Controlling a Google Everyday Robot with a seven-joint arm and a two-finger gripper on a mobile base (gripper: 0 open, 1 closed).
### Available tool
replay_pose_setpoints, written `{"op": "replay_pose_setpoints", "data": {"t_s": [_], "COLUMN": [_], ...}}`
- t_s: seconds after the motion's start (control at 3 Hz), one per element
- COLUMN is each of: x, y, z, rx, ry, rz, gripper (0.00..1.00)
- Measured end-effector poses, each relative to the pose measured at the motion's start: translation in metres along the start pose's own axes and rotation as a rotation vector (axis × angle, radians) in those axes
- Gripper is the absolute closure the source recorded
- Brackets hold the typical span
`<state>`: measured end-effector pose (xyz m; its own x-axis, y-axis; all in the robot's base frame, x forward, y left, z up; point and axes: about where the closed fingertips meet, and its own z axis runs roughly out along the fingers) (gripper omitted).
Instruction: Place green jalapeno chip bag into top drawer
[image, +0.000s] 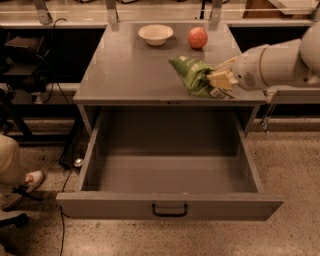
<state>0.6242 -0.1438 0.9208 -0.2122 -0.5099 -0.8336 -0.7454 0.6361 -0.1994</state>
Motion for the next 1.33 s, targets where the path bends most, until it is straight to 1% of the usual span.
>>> {"op": "replay_pose_setpoints", "data": {"t_s": [0.33,0.67,1.0,1.33], "x": [0.015,0.028,0.05,0.092], "y": [0.036,0.071,0.094,0.11], "z": [-0.044,-0.075,-0.08,-0.056], "rx": [-0.08,-0.177,-0.228,-0.236], "ry": [-0.051,-0.042,0.026,0.185], "rz": [-0.009,-0.04,-0.047,-0.034], "gripper": [1.0,1.0,1.0,1.0]}}
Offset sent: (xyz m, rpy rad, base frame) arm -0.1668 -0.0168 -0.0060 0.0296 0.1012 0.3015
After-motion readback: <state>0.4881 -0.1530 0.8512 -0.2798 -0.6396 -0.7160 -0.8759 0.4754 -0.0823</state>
